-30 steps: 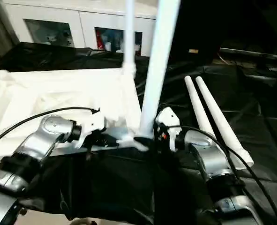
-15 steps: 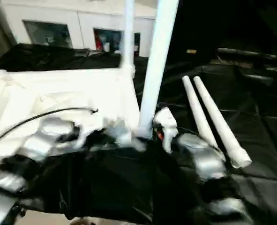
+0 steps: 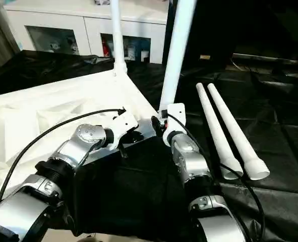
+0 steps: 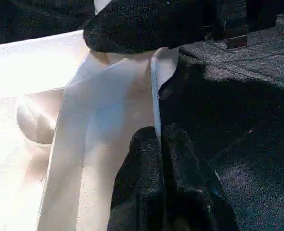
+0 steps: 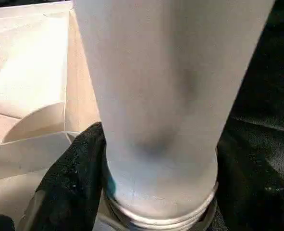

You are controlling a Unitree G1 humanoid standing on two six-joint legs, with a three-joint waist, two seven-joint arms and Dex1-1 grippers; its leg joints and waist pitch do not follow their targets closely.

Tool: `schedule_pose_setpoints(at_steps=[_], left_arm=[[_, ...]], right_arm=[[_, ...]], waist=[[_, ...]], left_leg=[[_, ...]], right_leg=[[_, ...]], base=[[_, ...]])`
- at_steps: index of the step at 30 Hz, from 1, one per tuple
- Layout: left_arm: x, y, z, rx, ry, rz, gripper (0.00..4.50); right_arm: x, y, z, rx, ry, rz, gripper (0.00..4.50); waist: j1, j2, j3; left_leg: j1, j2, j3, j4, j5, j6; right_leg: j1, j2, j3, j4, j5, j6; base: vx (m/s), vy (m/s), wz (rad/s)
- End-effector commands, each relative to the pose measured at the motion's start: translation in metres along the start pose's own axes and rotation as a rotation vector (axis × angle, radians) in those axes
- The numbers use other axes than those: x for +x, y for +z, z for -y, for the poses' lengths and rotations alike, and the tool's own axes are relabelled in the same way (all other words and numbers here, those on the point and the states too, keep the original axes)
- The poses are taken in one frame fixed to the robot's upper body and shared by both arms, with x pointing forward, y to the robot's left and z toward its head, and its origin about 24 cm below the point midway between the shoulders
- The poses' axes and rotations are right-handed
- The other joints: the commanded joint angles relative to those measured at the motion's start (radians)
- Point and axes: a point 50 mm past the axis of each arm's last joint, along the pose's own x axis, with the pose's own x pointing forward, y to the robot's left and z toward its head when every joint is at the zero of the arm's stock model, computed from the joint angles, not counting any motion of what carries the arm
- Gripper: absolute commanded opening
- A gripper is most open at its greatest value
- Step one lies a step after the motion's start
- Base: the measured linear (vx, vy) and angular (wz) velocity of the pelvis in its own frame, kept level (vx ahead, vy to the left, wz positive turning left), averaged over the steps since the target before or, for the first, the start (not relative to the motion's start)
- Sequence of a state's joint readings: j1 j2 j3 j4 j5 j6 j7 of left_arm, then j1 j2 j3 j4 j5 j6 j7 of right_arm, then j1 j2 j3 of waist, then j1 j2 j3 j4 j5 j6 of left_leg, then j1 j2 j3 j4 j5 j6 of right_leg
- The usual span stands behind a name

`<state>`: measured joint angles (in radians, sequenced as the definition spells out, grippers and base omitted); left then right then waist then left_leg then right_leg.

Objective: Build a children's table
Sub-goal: Rotate leg to tighten

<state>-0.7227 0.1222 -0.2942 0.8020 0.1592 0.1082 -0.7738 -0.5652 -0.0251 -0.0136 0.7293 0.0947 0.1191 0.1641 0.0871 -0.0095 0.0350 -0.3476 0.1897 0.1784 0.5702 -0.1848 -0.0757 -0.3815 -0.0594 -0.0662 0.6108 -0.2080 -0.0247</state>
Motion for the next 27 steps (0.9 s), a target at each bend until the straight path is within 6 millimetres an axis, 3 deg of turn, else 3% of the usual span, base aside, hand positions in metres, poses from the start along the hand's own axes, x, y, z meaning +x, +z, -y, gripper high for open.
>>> schedule_pose_setpoints(at_steps=[1,7,14,18,22,24,26,27], left_arm=[[0.005,0.005,0.009,0.014,-0.060,0.063,0.00],[-0.009,-0.005,0.006,0.025,-0.148,0.071,0.00],[-0.038,-0.020,0.004,0.049,-0.309,0.066,0.00],[-0.049,-0.022,0.006,0.035,-0.388,0.084,0.00],[-0.057,-0.025,0.006,0.035,-0.421,0.083,0.00],[-0.059,-0.026,0.006,0.034,-0.424,0.082,0.00],[-0.060,-0.026,0.006,0.032,-0.426,0.081,0.00],[-0.061,-0.027,0.007,0.029,-0.429,0.079,0.00]], right_arm=[[-0.001,-0.015,-0.008,-0.016,0.079,-0.063,3.58],[-0.010,-0.003,0.009,-0.112,0.219,-0.027,3.58],[-0.046,0.005,0.028,-0.282,0.624,-0.063,3.58],[-0.055,0.011,0.035,-0.285,0.702,-0.074,3.58],[-0.058,0.015,0.038,-0.275,0.728,-0.069,3.58],[-0.059,0.017,0.037,-0.266,0.742,-0.064,3.58],[-0.059,0.017,0.036,-0.260,0.755,-0.062,3.58],[-0.060,0.016,0.033,-0.253,0.777,-0.064,3.33]], waist=[[0.000,-0.008,-0.043],[0.003,-0.014,-0.046],[0.010,-0.017,-0.047],[0.010,-0.015,-0.045],[0.009,-0.016,-0.043],[0.009,-0.020,-0.043],[0.009,-0.017,-0.044],[0.008,-0.019,-0.045]], left_leg=[[-0.001,0.043,-0.016,-0.066,-0.186,0.031],[-0.005,0.043,-0.014,-0.062,-0.139,0.058],[-0.007,0.048,-0.011,-0.055,-0.099,0.107],[-0.004,0.050,-0.010,-0.055,-0.123,0.098],[-0.003,0.050,-0.010,-0.057,-0.136,0.084],[-0.002,0.050,-0.010,-0.057,-0.133,0.080],[-0.003,0.051,-0.011,-0.057,-0.125,0.078],[-0.003,0.051,-0.011,-0.057,-0.118,0.078]], right_leg=[[0.039,-0.094,0.057,-0.089,-0.234,-0.149],[0.046,-0.093,0.056,-0.078,-0.144,-0.168],[0.051,-0.091,0.055,-0.066,-0.035,-0.195],[0.046,-0.091,0.051,-0.067,-0.071,-0.219],[0.044,-0.091,0.052,-0.071,-0.114,-0.214],[0.044,-0.090,0.052,-0.071,-0.115,-0.213],[0.045,-0.091,0.052,-0.068,-0.104,-0.214],[0.046,-0.091,0.052,-0.066,-0.086,-0.216]], base=[[0.000,0.000,0.00],[0.000,0.000,0.00],[0.000,0.000,0.00],[0.000,0.000,0.00],[0.000,0.000,0.00],[0.000,0.000,0.00],[0.000,0.000,0.00],[0.000,0.000,0.00]])
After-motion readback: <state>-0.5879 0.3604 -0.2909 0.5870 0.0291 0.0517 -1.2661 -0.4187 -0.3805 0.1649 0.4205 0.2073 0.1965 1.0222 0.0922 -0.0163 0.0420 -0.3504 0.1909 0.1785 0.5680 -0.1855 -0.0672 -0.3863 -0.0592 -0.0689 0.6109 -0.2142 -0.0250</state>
